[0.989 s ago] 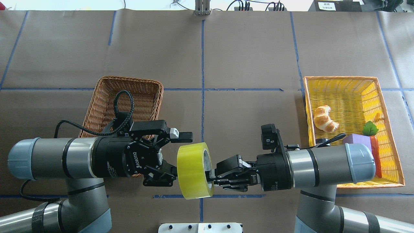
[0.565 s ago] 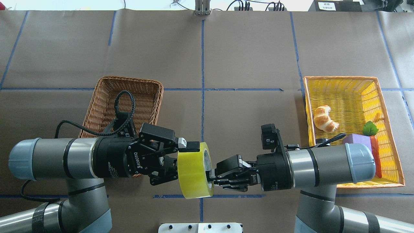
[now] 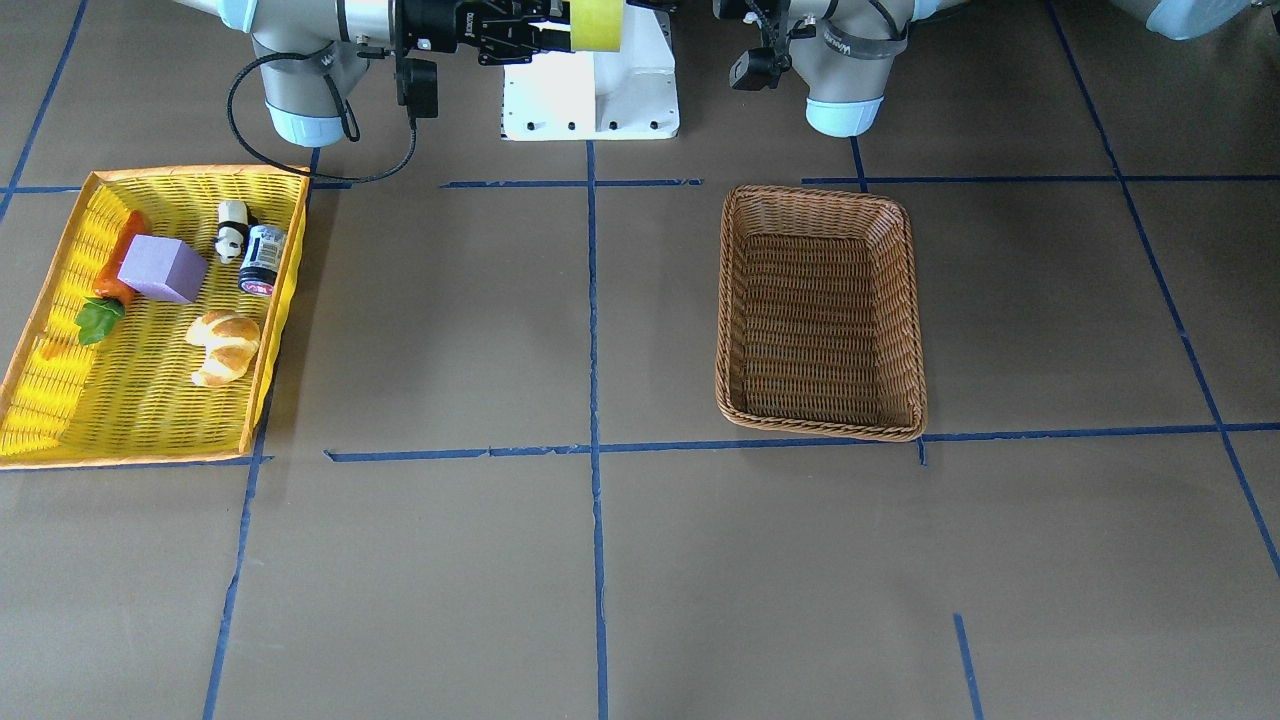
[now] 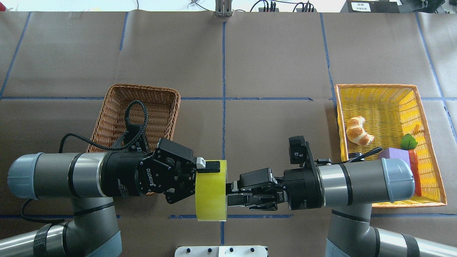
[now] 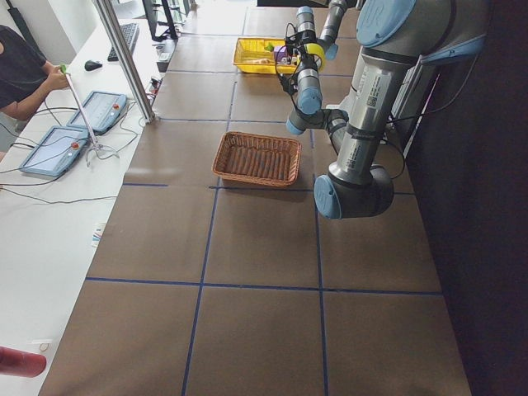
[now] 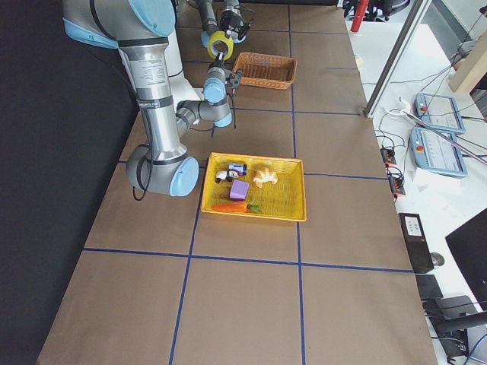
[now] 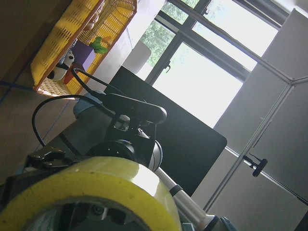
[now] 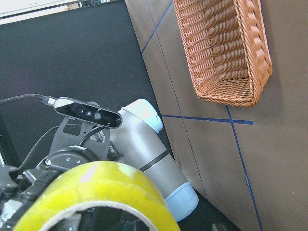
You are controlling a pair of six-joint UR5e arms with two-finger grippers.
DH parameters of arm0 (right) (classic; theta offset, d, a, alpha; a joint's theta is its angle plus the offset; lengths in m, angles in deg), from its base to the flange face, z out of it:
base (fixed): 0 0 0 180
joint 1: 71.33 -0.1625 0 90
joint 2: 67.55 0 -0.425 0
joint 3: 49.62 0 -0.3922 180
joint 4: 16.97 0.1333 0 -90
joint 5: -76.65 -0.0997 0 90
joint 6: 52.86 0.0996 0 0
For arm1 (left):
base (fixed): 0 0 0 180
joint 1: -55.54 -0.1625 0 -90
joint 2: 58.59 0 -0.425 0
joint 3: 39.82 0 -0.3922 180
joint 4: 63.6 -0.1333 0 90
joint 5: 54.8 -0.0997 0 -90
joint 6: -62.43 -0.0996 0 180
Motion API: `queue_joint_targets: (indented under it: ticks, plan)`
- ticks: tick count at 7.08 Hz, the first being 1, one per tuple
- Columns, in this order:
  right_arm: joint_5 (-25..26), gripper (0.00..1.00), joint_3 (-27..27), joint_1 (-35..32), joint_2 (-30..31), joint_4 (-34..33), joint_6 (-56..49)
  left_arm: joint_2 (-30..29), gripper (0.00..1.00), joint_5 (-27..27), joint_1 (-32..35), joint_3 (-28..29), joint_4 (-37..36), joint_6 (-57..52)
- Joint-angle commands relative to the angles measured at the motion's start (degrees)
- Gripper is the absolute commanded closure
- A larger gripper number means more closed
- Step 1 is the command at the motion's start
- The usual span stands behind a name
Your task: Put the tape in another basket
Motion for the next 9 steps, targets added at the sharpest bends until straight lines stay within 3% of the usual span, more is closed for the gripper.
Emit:
queue_joint_targets:
  ticks: [1,3,6,8,9]
  plan:
    - [0.70,0.00,-0.01,0.06,0.00,0.00,0.08,0.18,0.94,0.00,0.03,-0.28,0.00,0.07]
    - [0.70,0.00,-0.10,0.06,0.35,0.00,0.26,0.44,0.96,0.09,0.99,-1.06,0.09,0.24]
    - [0.79,0.00,-0.19,-0.47,1.49,0.00,0.08,5.18,0.96,0.62,9.14,-2.30,0.44,3.99]
    - [0.44,0.00,-0.36,-5.45,2.89,-0.61,-0.09,6.85,0.97,0.71,11.80,-1.78,-0.43,4.02]
    - [-0.17,0.00,-0.28,-10.70,3.95,-2.53,-0.70,6.86,0.99,2.19,13.55,-2.03,-5.66,3.50]
